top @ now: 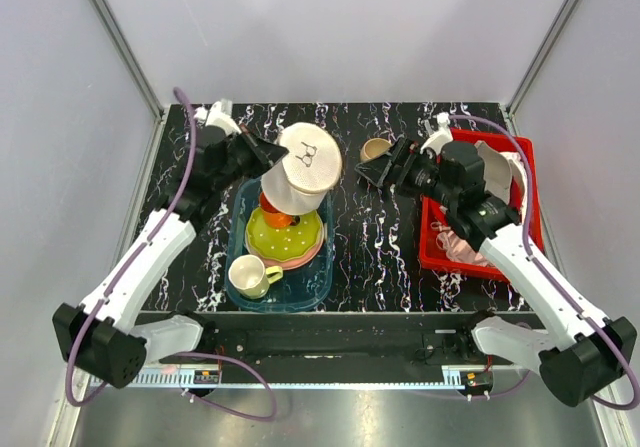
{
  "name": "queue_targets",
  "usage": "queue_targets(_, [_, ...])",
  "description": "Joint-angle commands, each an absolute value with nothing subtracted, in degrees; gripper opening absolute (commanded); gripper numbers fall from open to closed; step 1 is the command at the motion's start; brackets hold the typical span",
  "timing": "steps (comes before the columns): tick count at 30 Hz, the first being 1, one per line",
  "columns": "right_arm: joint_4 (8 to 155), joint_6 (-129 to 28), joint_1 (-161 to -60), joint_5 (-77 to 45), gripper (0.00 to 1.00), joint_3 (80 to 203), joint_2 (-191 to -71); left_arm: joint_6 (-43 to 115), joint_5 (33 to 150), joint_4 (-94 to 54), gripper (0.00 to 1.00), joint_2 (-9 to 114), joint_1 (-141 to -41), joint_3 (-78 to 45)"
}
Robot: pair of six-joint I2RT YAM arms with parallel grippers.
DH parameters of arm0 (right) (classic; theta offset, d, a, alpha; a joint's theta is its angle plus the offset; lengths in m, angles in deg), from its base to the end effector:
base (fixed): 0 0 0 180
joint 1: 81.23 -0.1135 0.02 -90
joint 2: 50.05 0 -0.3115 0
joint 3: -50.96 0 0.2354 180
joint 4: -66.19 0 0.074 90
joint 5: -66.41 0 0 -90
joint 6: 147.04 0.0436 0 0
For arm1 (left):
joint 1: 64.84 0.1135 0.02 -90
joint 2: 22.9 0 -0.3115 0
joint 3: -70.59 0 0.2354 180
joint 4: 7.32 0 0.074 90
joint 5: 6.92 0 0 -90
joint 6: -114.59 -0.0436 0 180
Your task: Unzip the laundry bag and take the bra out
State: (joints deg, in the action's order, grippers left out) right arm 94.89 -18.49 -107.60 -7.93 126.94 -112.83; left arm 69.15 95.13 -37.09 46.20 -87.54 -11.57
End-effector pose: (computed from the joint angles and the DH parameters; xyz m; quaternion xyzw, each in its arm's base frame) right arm 0.1905 0.1076 0.4133 0.0017 0.7929 0.4133 0.4478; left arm 0.2270 -0.1048 0.4242 -0.0898 0.7953 -0.3989 0.4476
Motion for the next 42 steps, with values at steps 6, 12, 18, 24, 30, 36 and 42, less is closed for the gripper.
queue_targets(6, [73.58,5.01,-114.25,-5.84,0.91,121.97,-120.26,88.94,80.18,-23.66,0.0,37.57,-87.95,-4.02])
queue_targets(12, [60.15,15.89,-116.29,-3.11,0.88,121.81,-128.44,87.96,78.95,-26.48,0.0,36.08,-87.95,-4.29])
queue_targets(18, [58.1,17.93,-118.05,-4.95,0.66,122.32,-130.91,84.89,79.56,-26.83,0.0,34.15,-87.95,-3.41])
queue_targets(24, [56.09,18.11,-118.05,-4.07,0.46,124.52,-134.33,83.39,81.23,-27.81,0.0,32.57,-87.95,-2.37])
queue_targets(30, [55.64,16.18,-117.88,-3.63,0.0,126.72,-137.15,80.59,85.19,-30.59,0.0,32.74,-87.95,-2.44])
queue_targets(36, [56.08,11.17,-114.19,6.28,0.0,129.62,-138.2,71.12,88.08,-39.83,0.8,30.98,-81.99,-6.74])
queue_targets(42, [58.53,5.64,-107.07,21.83,0.0,133.22,-138.82,60.91,97.57,-49.15,0.92,32.03,-70.65,-15.44])
